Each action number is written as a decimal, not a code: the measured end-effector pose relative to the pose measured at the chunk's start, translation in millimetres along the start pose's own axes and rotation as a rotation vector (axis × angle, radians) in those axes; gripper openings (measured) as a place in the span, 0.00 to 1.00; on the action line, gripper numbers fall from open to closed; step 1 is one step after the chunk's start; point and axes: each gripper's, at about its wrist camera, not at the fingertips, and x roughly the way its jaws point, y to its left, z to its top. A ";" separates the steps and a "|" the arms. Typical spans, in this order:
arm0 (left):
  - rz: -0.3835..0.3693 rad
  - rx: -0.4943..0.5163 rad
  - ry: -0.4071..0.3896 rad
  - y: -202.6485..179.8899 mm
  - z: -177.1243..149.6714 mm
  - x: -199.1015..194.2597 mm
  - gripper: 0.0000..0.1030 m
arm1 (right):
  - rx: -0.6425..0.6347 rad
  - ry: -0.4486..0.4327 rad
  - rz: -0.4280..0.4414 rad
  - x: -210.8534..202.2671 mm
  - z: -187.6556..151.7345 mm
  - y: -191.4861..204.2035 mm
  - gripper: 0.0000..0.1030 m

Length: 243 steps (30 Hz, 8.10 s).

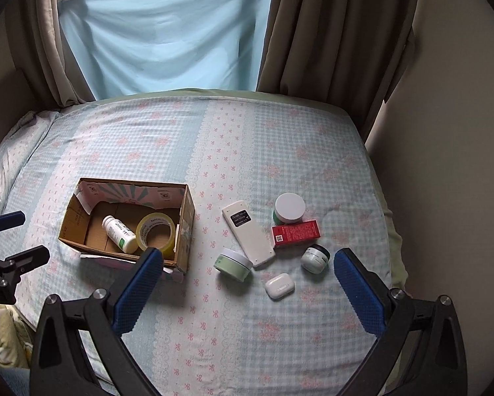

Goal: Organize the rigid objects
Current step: 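Withdraw both tools from the box toward the remaining items, then grasp the pale green jar with the left tool while the right tool grasps the white-lidded green jar, then carry both jars into the cardboard box and release them, then withdraw both tools and move toward the remote and small jar, then grasp the white remote with the left tool while the right tool grasps the black-lidded jar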

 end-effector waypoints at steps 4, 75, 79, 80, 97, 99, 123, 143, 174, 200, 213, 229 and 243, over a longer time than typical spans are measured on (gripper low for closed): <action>-0.007 -0.035 0.020 -36.3 -3.3 15.6 1.00 | -0.037 -0.003 0.026 9.3 0.7 -30.9 1.00; 0.022 0.022 0.284 -137.1 16.6 309.5 0.67 | -0.248 0.185 0.197 329.8 18.6 -105.8 0.66; 0.014 0.020 0.249 -138.7 25.1 292.2 0.67 | -0.219 0.153 0.201 315.1 24.1 -102.6 0.66; 0.011 0.019 0.238 -138.3 26.0 286.1 0.67 | -0.211 0.143 0.203 309.5 25.5 -104.1 0.66; 0.001 -0.055 0.018 -121.2 72.3 145.0 0.67 | -0.198 -0.038 0.190 145.7 63.4 -93.1 0.65; 0.010 -0.050 -0.005 -111.5 70.8 123.2 0.67 | -0.194 -0.051 0.201 127.8 63.8 -83.8 0.65; 0.002 -0.064 -0.023 159.5 18.1 21.8 0.67 | -0.082 0.004 0.247 43.8 39.3 141.0 0.66; -0.075 0.052 0.176 210.6 17.9 152.4 0.67 | 0.044 0.187 0.154 159.2 27.8 194.1 0.66; -0.011 0.102 0.177 184.2 30.4 165.3 1.00 | 0.155 0.201 0.078 201.9 14.5 171.7 0.84; 0.020 0.032 0.015 90.5 29.6 17.7 1.00 | 0.165 0.069 0.043 38.7 -5.4 101.4 1.00; 0.025 0.013 -0.019 -45.0 44.8 3.8 1.00 | 0.209 -0.021 -0.036 -23.0 -20.6 -35.0 1.00; 0.095 -0.069 0.104 -154.2 87.8 118.8 1.00 | 0.178 0.073 0.069 56.9 -9.6 -147.7 1.00; 0.136 -0.360 0.349 -127.3 100.8 297.4 1.00 | 0.456 0.326 0.185 212.9 -24.9 -190.7 1.00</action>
